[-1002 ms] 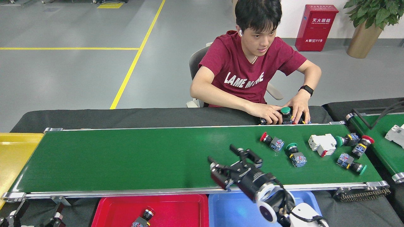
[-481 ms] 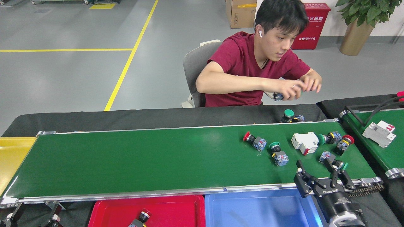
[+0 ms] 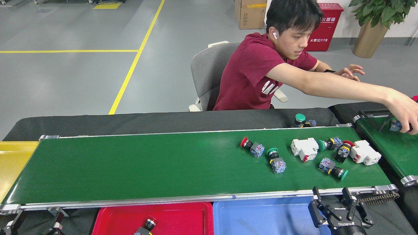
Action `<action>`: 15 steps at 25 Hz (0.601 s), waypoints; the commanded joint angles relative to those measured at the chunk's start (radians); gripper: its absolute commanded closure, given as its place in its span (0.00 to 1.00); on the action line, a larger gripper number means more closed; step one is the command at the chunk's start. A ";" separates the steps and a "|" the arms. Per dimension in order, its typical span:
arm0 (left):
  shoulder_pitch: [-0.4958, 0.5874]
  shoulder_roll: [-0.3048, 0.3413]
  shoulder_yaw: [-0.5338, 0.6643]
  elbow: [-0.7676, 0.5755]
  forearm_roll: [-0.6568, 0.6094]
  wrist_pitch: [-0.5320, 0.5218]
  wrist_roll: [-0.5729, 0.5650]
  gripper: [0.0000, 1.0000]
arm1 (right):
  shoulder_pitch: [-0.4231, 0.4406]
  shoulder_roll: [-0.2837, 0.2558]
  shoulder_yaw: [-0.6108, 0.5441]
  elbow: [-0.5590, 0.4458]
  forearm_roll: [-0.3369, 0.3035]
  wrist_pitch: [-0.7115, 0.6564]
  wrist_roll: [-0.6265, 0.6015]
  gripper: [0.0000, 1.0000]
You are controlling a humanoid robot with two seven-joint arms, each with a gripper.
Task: Pick switch part from conveyor to tray
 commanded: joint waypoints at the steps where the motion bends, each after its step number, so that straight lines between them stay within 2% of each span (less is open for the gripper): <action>1: -0.009 0.014 0.000 -0.009 0.000 -0.001 0.003 0.00 | -0.017 0.013 -0.008 -0.012 0.003 0.004 -0.001 0.05; 3: -0.012 0.018 -0.006 -0.007 -0.001 -0.001 0.003 0.00 | -0.072 0.039 -0.006 0.001 0.005 0.007 0.018 0.06; 5: -0.015 0.020 -0.008 -0.006 -0.001 -0.001 0.003 0.00 | -0.118 0.088 -0.006 0.022 0.017 0.015 0.050 0.08; 9: -0.019 0.021 -0.008 -0.006 0.000 -0.001 0.003 0.00 | -0.254 0.194 0.080 0.157 0.114 0.095 0.133 0.08; 11: -0.019 0.024 -0.009 -0.006 0.000 -0.001 0.003 0.00 | -0.321 0.226 0.124 0.235 0.115 0.132 0.142 0.08; 15: -0.019 0.024 -0.008 -0.007 0.000 -0.001 0.003 0.00 | -0.408 0.292 0.137 0.332 0.118 0.152 0.148 0.09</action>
